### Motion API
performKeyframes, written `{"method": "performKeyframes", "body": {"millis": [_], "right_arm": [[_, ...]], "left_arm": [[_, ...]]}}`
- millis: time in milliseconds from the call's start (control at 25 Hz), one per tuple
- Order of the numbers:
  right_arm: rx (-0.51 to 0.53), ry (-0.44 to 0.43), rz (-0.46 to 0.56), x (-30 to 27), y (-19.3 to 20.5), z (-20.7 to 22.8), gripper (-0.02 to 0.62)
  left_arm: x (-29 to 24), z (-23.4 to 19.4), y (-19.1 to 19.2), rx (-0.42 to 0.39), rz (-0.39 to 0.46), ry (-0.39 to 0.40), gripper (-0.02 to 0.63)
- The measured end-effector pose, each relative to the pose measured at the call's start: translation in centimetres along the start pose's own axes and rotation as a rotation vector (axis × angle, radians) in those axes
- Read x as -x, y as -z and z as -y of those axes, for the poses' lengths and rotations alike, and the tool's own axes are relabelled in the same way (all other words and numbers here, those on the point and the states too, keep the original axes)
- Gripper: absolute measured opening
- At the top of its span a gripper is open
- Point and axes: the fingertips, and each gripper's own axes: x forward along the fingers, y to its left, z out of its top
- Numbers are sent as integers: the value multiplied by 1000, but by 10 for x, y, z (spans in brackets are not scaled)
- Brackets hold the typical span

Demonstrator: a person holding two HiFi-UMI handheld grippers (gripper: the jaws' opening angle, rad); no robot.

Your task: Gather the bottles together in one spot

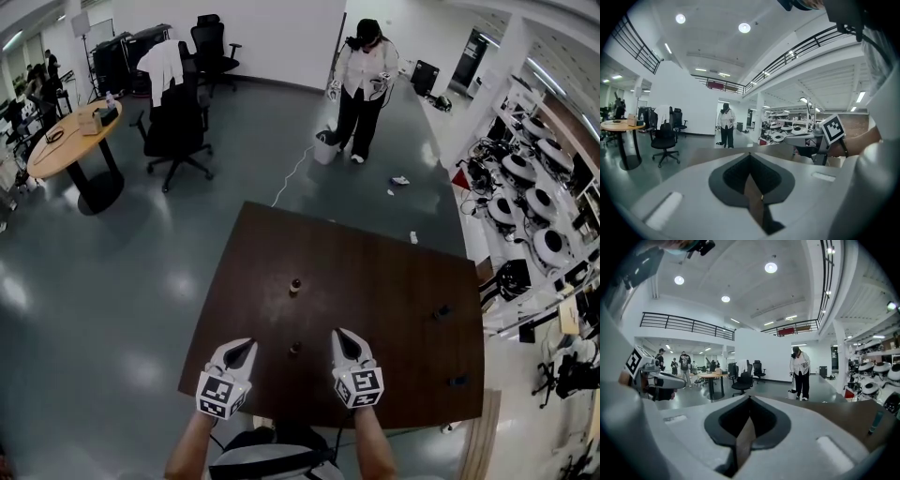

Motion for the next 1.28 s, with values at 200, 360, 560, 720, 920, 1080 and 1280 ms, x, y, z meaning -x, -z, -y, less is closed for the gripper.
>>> {"method": "performKeyframes", "body": {"millis": [200,360,560,720,920,1080,1280], "right_arm": [[30,-34,-32,-28,16,9,2],[22,-67,-65,-51,31,16,2],[1,-104,-99,-80,49,21,2],[-17,-135,-126,-103,60,20,2],[-24,-159,-152,-126,71,20,2],[-35,-171,-181,-139,84,22,2],[-45,-193,-217,-152,104,21,2]], "left_arm": [[-21,-9,14,21,-36,-23,0],[-43,-16,26,35,-69,-45,0],[-63,-29,36,67,-89,-76,0],[-74,-38,45,79,-115,-85,2],[-88,-45,54,91,-146,-92,2],[-98,-48,66,113,-170,-85,0],[-112,-56,80,140,-202,-85,1]]}}
